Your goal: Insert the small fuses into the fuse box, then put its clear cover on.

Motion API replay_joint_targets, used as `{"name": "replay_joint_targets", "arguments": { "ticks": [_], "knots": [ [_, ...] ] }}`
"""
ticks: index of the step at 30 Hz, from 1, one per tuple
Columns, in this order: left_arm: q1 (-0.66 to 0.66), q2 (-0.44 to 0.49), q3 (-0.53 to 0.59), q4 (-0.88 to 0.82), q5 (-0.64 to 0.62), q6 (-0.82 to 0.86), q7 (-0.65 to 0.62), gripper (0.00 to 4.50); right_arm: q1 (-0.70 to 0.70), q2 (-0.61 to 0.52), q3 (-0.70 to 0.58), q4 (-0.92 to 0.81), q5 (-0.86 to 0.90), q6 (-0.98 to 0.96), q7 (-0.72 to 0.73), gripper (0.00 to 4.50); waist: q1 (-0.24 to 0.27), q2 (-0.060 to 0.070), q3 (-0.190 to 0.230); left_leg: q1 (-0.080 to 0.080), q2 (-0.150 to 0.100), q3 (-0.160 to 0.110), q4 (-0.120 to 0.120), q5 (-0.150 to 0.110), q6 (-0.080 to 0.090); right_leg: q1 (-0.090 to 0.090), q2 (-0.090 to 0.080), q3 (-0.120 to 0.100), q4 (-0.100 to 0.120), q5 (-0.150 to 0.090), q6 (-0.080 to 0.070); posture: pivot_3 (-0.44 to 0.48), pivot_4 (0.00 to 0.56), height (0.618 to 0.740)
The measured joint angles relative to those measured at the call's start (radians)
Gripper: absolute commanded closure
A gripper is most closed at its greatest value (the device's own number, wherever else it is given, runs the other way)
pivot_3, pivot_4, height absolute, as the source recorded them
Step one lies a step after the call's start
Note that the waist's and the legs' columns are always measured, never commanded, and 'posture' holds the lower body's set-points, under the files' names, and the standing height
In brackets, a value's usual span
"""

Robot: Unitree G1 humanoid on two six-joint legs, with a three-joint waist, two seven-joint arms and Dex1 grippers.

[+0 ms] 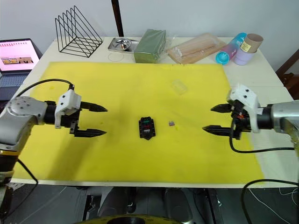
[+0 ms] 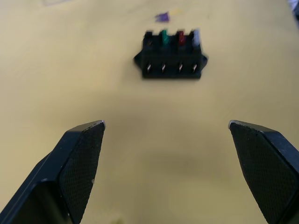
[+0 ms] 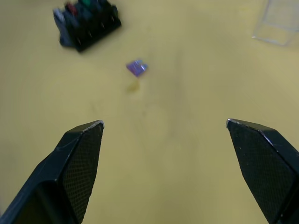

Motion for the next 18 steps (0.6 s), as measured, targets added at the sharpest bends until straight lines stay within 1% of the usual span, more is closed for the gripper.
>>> {"name": "replay_joint_targets", "arguments": {
  "ticks": [3,5,9,12,14,18],
  "knots": [
    [-0.023,-0.056,-0.013,-0.034,-0.002,0.031,0.024,0.0,-0.087,0.079,0.048,0.008,0.093,0.224,-0.068,0.02,0.001,0.0,0.0,0.0,0.0,0.0,0.0,0.0,0.0,0.0,0.0,0.0,0.0,0.0,0.0,0.0,0.15,0.74],
    [-0.029,-0.079,-0.036,-0.048,0.0,0.033,0.037,0.0,-0.123,0.132,0.065,0.014,0.14,0.338,-0.108,0.02,0.002,0.0,0.0,0.0,0.0,0.0,0.0,0.0,0.0,0.0,0.0,0.0,0.0,0.0,0.0,0.0,0.15,0.74],
    [-0.02,-0.117,-0.058,-0.059,0.005,0.033,0.065,0.0,-0.215,0.28,0.065,0.082,0.178,0.511,-0.218,0.02,-0.001,0.0,0.0,0.0,0.0,-0.001,0.0,0.0,0.0,0.0,0.001,0.0,0.001,0.0,0.0,0.0,0.15,0.74],
    [-0.019,-0.133,-0.082,-0.078,0.009,0.035,0.084,0.0,-0.247,0.351,0.066,0.123,0.18,0.563,-0.281,0.7,0.001,0.0,0.0,-0.001,-0.001,-0.001,0.0,0.0,0.0,-0.001,0.001,0.0,0.001,0.0,0.0,0.0,0.15,0.74],
    [-0.018,-0.133,-0.084,-0.079,0.01,0.043,0.091,0.0,-0.266,0.38,0.066,0.148,0.181,0.582,-0.308,1.33,0.001,0.0,0.0,-0.001,-0.001,0.0,0.0,0.0,0.0,-0.001,0.001,0.0,0.001,0.0,0.0,0.0,0.15,0.74],
    [-0.019,-0.133,-0.084,-0.084,0.012,0.052,0.094,0.0,-0.298,0.408,0.078,0.21,0.177,0.586,-0.339,1.33,0.001,0.0,0.0,-0.001,-0.002,0.0,0.0,0.0,0.0,-0.001,0.0,0.0,0.001,0.0,0.0,0.0,0.15,0.74]
  ]
}}
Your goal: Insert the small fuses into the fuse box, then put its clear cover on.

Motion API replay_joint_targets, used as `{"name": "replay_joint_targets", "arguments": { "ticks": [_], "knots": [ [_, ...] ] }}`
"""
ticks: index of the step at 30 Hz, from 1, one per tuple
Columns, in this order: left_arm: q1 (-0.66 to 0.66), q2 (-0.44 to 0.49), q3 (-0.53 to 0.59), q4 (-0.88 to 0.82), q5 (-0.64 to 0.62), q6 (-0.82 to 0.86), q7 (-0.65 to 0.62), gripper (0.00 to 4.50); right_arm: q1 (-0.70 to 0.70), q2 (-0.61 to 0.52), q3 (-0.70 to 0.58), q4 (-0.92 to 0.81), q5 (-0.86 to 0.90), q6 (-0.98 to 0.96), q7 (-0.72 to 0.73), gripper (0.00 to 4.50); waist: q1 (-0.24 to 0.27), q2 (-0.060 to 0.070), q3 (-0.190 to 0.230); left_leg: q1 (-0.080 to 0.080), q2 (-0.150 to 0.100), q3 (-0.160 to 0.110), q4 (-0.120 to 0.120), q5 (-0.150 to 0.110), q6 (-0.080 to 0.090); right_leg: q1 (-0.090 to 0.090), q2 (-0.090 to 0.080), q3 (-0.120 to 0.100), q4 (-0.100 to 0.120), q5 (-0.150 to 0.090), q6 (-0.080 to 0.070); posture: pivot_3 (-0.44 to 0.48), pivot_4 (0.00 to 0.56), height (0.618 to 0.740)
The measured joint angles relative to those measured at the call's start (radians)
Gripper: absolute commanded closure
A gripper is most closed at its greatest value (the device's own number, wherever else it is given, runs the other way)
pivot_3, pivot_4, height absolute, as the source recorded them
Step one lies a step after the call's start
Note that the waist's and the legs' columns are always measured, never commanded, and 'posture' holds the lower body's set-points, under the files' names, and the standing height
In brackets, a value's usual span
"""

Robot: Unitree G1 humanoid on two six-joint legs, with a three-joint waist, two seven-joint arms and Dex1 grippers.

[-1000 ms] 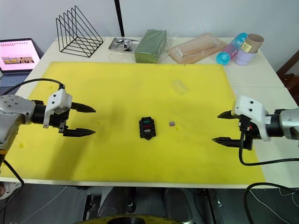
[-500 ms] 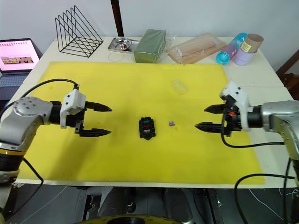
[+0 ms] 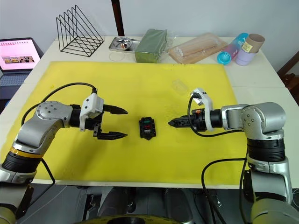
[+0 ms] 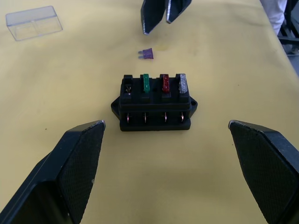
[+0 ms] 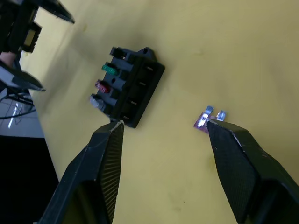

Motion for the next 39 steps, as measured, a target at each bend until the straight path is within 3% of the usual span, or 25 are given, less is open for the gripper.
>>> {"name": "replay_joint_targets", "arguments": {
  "ticks": [9,23,39],
  "knots": [
    [0.003,-0.008,-0.001,-0.004,0.008,-0.003,0.021,0.0,-0.034,0.008,0.064,0.134,0.001,-0.017,0.035,1.33,-0.003,0.0,0.0,0.0,-0.002,0.0,0.0,0.0,0.0,0.0,0.0,0.0,0.0,0.0,0.0,0.0,0.15,0.74],
    [0.013,-0.022,-0.002,-0.023,0.013,-0.021,0.039,0.0,-0.184,-0.054,0.305,0.41,-0.076,-0.183,0.268,1.33,-0.004,0.0,0.0,0.0,-0.002,0.0,0.0,0.0,0.0,0.0,0.0,0.0,0.0,0.0,0.0,0.0,0.15,0.74],
    [0.033,-0.033,-0.003,-0.029,0.027,-0.04,0.06,0.0,-0.286,-0.032,0.489,0.543,-0.213,-0.299,0.502,1.33,-0.007,0.0,0.0,0.0,-0.002,-0.001,0.0,0.0,0.0,-0.001,0.0,0.0,0.0,0.0,0.0,0.0,0.15,0.74]
  ]
}}
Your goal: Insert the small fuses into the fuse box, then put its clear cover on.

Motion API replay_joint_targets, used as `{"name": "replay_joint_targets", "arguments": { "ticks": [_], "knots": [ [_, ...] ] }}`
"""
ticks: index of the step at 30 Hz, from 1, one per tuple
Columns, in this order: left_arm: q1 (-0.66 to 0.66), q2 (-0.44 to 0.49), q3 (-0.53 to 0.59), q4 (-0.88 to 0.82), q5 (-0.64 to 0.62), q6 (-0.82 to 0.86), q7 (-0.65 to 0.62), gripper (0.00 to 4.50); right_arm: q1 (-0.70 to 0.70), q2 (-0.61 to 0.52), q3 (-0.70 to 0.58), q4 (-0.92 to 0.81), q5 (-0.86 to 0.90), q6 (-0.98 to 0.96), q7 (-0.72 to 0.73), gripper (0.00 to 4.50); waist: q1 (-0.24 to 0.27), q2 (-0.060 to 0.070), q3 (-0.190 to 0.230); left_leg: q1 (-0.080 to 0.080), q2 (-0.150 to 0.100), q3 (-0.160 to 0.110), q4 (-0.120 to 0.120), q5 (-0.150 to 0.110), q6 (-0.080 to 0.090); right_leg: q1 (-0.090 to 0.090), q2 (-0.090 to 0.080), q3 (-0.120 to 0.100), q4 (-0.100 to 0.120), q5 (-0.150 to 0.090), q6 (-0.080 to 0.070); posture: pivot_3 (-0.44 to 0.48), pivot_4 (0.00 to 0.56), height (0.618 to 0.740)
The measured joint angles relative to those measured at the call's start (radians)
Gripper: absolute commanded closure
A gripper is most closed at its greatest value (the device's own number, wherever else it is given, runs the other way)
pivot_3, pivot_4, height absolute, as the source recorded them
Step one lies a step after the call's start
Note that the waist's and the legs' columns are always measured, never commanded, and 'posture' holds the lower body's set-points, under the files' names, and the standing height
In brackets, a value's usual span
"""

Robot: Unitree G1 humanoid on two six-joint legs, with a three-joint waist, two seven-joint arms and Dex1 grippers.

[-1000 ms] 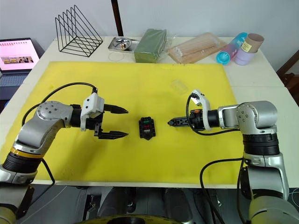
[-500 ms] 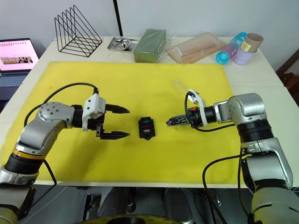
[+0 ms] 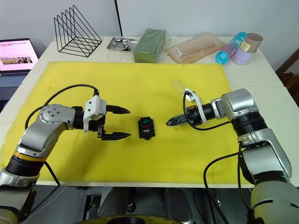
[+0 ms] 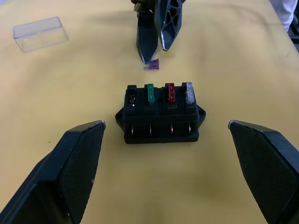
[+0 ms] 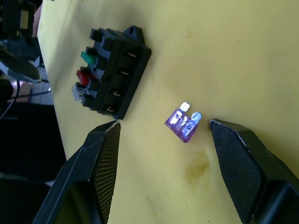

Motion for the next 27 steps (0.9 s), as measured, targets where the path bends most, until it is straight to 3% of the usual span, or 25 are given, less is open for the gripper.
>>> {"name": "replay_joint_targets", "arguments": {
  "ticks": [12,15,22,27],
  "knots": [
    [0.005,-0.005,0.0,-0.011,0.006,0.0,0.007,0.0,-0.087,0.091,0.06,0.189,-0.115,-0.097,0.129,1.33,-0.025,0.0,0.0,0.0,0.0,-0.003,-0.001,0.0,0.0,-0.001,0.0,0.0,0.001,0.0,0.0,0.0,0.15,0.74],
    [0.009,-0.005,0.001,-0.019,0.006,0.0,0.01,0.0,-0.099,0.096,0.068,0.234,-0.148,-0.131,0.161,1.92,-0.023,0.0,0.0,0.0,0.0,-0.003,0.0,0.0,0.0,0.0,0.0,0.0,0.001,0.0,0.0,0.0,0.15,0.74],
    [0.01,-0.005,0.001,-0.026,0.007,0.0,0.019,0.0,-0.108,0.109,0.071,0.284,-0.208,-0.175,0.19,4.47,-0.021,0.0,0.0,0.0,0.0,-0.003,0.0,0.0,0.0,0.0,0.0,0.0,0.001,0.0,0.0,0.0,0.15,0.74],
    [0.01,-0.005,0.0,-0.026,0.008,0.0,0.019,0.0,-0.109,0.115,0.071,0.287,-0.23,-0.183,0.207,4.49,-0.021,0.0,0.0,0.0,0.0,-0.003,0.0,0.0,0.0,0.0,-0.001,0.0,0.001,0.0,0.0,0.0,0.15,0.74]
  ]
}}
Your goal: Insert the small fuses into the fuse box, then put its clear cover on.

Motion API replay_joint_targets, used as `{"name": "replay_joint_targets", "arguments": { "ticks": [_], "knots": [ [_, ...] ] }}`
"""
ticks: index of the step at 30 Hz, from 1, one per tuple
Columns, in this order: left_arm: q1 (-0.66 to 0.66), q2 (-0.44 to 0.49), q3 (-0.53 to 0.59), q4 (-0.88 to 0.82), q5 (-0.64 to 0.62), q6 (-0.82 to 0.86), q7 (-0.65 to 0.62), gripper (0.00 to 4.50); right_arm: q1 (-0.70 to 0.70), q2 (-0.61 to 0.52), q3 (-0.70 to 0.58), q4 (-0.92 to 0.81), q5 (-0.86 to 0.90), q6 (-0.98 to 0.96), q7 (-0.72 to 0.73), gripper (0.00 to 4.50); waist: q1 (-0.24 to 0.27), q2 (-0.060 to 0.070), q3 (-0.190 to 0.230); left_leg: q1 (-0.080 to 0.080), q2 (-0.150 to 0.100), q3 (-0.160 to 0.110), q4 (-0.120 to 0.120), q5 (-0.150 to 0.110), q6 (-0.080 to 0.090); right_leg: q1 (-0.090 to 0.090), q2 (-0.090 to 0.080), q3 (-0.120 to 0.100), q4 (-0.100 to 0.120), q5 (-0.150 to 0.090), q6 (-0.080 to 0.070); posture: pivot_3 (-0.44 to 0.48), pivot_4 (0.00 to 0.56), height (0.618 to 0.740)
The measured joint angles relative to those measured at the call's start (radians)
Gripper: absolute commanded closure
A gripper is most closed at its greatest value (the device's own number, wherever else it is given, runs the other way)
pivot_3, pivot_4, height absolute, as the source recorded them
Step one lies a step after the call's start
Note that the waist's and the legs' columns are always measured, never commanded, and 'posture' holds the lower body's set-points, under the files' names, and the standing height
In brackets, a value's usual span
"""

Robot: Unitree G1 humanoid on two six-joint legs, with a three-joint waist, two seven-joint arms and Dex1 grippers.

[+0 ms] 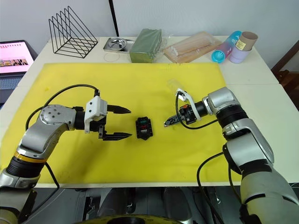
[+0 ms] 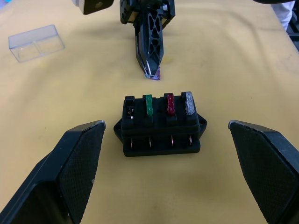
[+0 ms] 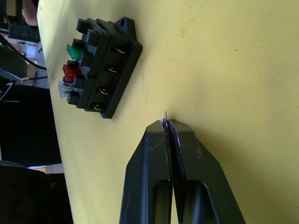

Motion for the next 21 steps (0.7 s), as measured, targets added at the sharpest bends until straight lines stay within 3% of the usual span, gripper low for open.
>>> {"name": "replay_joint_targets", "arguments": {
  "ticks": [8,16,19,21],
  "knots": [
    [-0.001,-0.002,0.0,0.0,0.001,-0.003,0.001,0.0,0.021,-0.007,-0.054,-0.045,0.001,0.051,-0.038,4.49,0.001,0.0,0.0,0.0,0.0,0.0,0.0,0.0,0.0,0.0,-0.001,0.0,0.0,0.0,0.0,0.0,0.15,0.74],
    [0.021,-0.001,0.003,-0.016,0.0,-0.003,0.014,0.0,0.233,0.038,-0.538,-0.543,0.136,0.5,-0.415,4.49,0.006,0.0,0.0,-0.001,-0.001,-0.002,0.0,0.0,0.0,0.0,-0.001,-0.001,0.0,0.0,0.0,0.0,0.15,0.74],
    [0.026,-0.002,0.002,-0.017,0.001,-0.003,0.019,0.0,0.348,0.066,-0.634,-0.66,0.22,0.538,-0.549,4.49,0.01,0.0,0.0,-0.001,-0.001,-0.002,0.0,0.0,0.0,0.001,-0.001,-0.001,0.0,0.0,0.0,0.0,0.15,0.74],
    [0.025,-0.003,0.002,-0.015,0.001,-0.004,0.02,0.0,0.481,0.153,-0.747,-0.801,0.321,0.541,-0.712,4.49,0.011,0.0,0.0,-0.001,-0.001,-0.002,-0.001,0.0,0.0,0.001,-0.001,-0.001,-0.001,0.0,0.0,0.0,0.15,0.74]
  ]
}}
